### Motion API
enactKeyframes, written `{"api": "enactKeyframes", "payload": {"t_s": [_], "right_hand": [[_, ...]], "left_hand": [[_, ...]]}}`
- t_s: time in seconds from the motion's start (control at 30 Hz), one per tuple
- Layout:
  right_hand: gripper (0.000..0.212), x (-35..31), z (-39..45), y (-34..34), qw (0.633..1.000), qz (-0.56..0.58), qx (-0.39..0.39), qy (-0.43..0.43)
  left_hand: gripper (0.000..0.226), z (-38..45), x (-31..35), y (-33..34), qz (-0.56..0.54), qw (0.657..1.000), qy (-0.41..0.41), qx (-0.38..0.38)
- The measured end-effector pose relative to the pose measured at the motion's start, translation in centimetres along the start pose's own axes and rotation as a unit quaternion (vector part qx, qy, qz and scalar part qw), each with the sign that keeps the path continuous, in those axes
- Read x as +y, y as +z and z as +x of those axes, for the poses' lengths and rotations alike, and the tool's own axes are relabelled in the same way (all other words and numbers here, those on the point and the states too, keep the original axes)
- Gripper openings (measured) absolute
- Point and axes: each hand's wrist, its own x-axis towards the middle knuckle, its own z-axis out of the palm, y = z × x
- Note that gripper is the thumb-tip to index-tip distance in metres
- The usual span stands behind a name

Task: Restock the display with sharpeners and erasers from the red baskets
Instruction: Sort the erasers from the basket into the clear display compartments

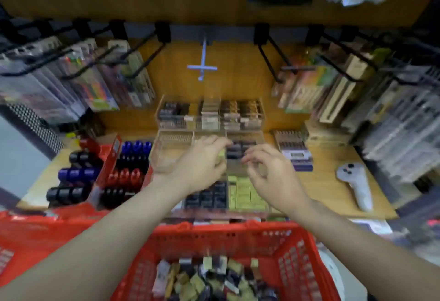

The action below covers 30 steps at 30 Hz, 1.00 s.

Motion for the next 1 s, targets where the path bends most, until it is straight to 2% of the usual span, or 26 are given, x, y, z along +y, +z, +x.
{"api": "enactKeyframes", "payload": {"t_s": [0.03, 0.1, 0.13, 0.2, 0.3, 0.43, 0.5, 0.6, 0.7, 0.83, 0.93, 0.97, 1.0], "right_hand": [[0.015, 0.0, -1.9, 0.0, 0.999, 0.020, -0.010, 0.032], [0.015, 0.5, -6.3, 0.7, 0.988, 0.044, -0.078, 0.123], [0.015, 0.9, -8.4, 1.3, 0.978, 0.044, -0.118, 0.164], [0.019, 2.2, -12.6, 3.0, 0.954, 0.046, -0.167, 0.244], [0.024, 4.4, -17.8, 5.4, 0.916, 0.028, -0.208, 0.341], [0.044, 6.6, -22.3, 8.7, 0.857, -0.036, -0.337, 0.387], [0.054, 7.6, -24.0, 10.5, 0.836, -0.106, -0.385, 0.377], [0.061, 9.0, -26.3, 13.3, 0.806, -0.248, -0.440, 0.308], [0.057, 9.8, -27.9, 16.0, 0.794, -0.302, -0.436, 0.296], [0.060, 10.4, -28.9, 17.2, 0.820, -0.304, -0.388, 0.289], [0.060, 10.3, -29.1, 16.5, 0.872, -0.146, -0.266, 0.384], [0.053, 9.9, -28.7, 16.1, 0.872, -0.078, -0.205, 0.438], [0.046, 9.4, -27.9, 15.8, 0.847, 0.018, -0.141, 0.512]], "left_hand": [[0.036, -1.7, 0.8, 0.7, -0.014, 0.999, 0.001, -0.037], [0.023, -5.6, 2.4, 3.2, -0.034, 0.983, -0.023, -0.179], [0.021, -7.3, 3.0, 4.6, -0.034, 0.971, -0.029, -0.235], [0.021, -10.5, 3.4, 8.1, -0.037, 0.953, -0.044, -0.297], [0.025, -14.5, 2.7, 13.6, -0.078, 0.930, -0.103, -0.344], [0.028, -17.5, 1.1, 19.4, -0.118, 0.907, -0.163, -0.369], [0.030, -18.8, 0.3, 21.9, -0.124, 0.897, -0.185, -0.382], [0.034, -19.9, -0.9, 24.6, -0.159, 0.882, -0.212, -0.390], [0.033, -20.3, -1.3, 26.2, -0.168, 0.881, -0.224, -0.381], [0.029, -20.3, -1.0, 27.0, -0.210, 0.876, -0.226, -0.370], [0.024, -20.0, -0.5, 26.8, -0.277, 0.870, -0.266, -0.310], [0.022, -19.8, -0.3, 26.7, -0.308, 0.863, -0.291, -0.274], [0.021, -19.6, 0.0, 26.4, -0.348, 0.846, -0.321, -0.246]]}}
